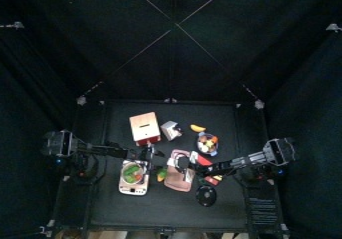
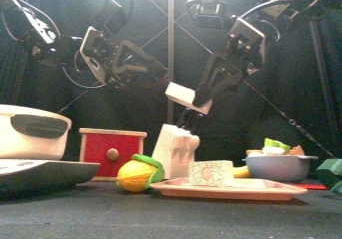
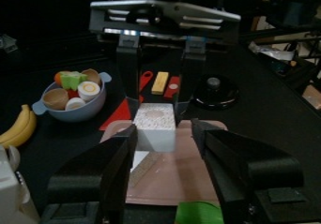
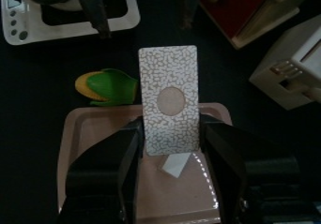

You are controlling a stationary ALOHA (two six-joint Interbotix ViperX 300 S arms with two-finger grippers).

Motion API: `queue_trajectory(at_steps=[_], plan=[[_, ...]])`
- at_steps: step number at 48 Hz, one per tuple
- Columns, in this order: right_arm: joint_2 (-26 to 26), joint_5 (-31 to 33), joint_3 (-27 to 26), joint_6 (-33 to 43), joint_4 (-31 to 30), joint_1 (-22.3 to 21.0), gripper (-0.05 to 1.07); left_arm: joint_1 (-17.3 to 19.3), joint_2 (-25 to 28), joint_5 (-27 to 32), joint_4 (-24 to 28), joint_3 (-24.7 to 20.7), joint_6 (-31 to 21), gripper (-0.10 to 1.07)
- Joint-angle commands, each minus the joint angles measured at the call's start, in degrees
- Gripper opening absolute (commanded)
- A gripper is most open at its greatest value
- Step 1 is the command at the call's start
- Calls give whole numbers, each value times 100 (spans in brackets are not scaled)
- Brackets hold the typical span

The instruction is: Place rice block on pink plate

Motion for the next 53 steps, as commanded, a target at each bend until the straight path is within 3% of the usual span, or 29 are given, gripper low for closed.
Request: queue_trajectory(at_steps=[1,13,29,37,53], plan=[[-167,141,-18,9,158,-35,56,9,-167,-62,-88,0,9,86],[-79,729,246,9,932,-193,56,9,-255,-62,-325,202,18,86],[712,633,360,0,1485,-633,57,-9,-255,-62,-343,229,9,86],[782,343,316,26,1538,-642,58,-9,-264,-62,-343,220,0,86],[677,316,272,18,1978,-633,77,9,-264,-62,-826,193,9,86]])
